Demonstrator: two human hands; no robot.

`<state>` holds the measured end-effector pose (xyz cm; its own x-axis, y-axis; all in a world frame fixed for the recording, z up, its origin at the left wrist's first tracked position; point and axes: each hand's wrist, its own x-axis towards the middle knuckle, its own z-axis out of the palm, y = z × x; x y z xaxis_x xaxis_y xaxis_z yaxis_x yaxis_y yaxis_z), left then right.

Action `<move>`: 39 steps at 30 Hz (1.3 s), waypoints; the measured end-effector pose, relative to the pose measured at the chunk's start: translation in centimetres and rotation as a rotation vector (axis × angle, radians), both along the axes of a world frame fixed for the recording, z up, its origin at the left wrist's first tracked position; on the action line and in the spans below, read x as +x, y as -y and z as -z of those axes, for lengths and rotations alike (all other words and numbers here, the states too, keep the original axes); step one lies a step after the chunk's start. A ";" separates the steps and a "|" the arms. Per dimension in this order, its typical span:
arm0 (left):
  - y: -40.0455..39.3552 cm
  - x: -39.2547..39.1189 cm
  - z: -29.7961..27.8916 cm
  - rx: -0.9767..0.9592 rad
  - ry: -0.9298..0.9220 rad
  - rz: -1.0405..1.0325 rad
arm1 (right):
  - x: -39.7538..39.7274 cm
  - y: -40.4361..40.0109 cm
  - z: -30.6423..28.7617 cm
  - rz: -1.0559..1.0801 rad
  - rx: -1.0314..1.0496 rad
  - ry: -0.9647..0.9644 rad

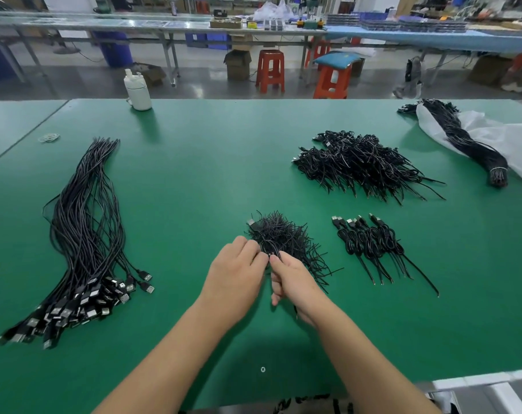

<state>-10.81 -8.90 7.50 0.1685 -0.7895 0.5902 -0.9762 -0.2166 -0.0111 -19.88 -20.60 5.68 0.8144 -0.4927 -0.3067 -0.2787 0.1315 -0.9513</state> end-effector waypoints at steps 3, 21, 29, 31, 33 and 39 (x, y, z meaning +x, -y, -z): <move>-0.2 0.8 -1.1 -0.004 0.028 0.117 | -0.2 0.5 -0.5 -0.157 0.099 0.010; 0.2 1.9 -2.2 0.174 -0.923 -0.277 | -0.5 -0.9 -1.5 -0.326 -0.951 -0.158; -0.3 3.0 -1.3 0.240 -1.092 -0.376 | -0.8 -1.1 -1.1 -0.474 -1.239 -0.268; -0.4 2.7 -1.2 0.232 -1.065 -0.419 | -0.8 -1.2 -1.1 -0.480 -1.249 -0.280; -0.2 2.4 -1.2 0.249 -1.003 -0.440 | -0.7 -1.3 -1.1 -0.493 -1.258 -0.297; 0.2 2.3 -1.9 0.373 -0.924 -0.411 | -0.4 -1.4 -0.7 -0.495 -1.270 -0.315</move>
